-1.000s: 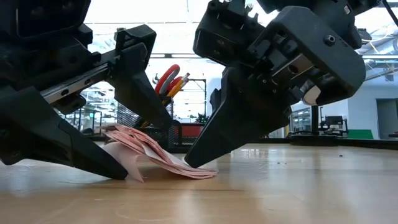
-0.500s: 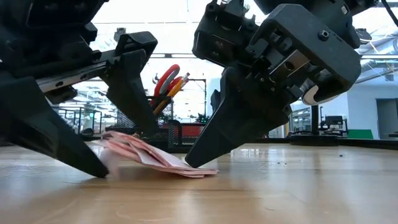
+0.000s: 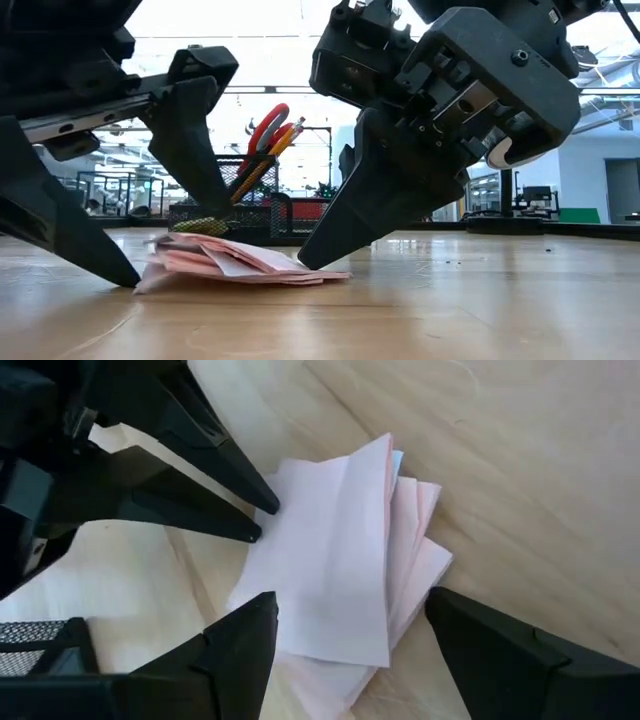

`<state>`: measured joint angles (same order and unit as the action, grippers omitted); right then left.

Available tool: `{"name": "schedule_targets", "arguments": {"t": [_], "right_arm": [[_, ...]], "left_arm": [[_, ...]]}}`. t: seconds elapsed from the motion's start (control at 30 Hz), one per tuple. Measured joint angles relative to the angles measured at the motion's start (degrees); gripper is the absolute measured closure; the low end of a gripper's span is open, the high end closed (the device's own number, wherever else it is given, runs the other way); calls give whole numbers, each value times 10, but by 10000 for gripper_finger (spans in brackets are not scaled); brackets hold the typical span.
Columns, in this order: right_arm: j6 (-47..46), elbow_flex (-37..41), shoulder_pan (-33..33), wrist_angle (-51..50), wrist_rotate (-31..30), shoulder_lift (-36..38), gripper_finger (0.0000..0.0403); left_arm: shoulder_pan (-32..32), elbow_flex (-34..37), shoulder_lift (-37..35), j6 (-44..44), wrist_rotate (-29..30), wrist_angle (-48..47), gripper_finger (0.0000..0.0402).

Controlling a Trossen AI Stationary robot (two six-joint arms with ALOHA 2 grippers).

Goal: Pick and place office supplies into organizer
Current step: Put the pink sticky notes into the black desk organizer

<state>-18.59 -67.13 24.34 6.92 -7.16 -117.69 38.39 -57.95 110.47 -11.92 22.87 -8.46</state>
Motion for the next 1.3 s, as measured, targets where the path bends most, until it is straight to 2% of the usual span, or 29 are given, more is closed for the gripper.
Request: {"name": "schedule_targets", "arguments": {"t": [0.23,0.57,0.8,1.0,1.3], "right_arm": [[2,0,0,1,0,0,344],[0,1,0,9,0,-1,344],[0,1,0,17,0,-1,344],[2,1,0,20,0,-1,344],[2,1,0,29,0,-1,344]], "left_arm": [[-1,-29,-10,39,-47,-92,131],[-5,-29,19,39,-58,-88,131],[2,-29,26,-29,-2,-55,131],[2,-29,38,-68,23,-34,131],[-2,-30,56,-76,69,7,131]]}}
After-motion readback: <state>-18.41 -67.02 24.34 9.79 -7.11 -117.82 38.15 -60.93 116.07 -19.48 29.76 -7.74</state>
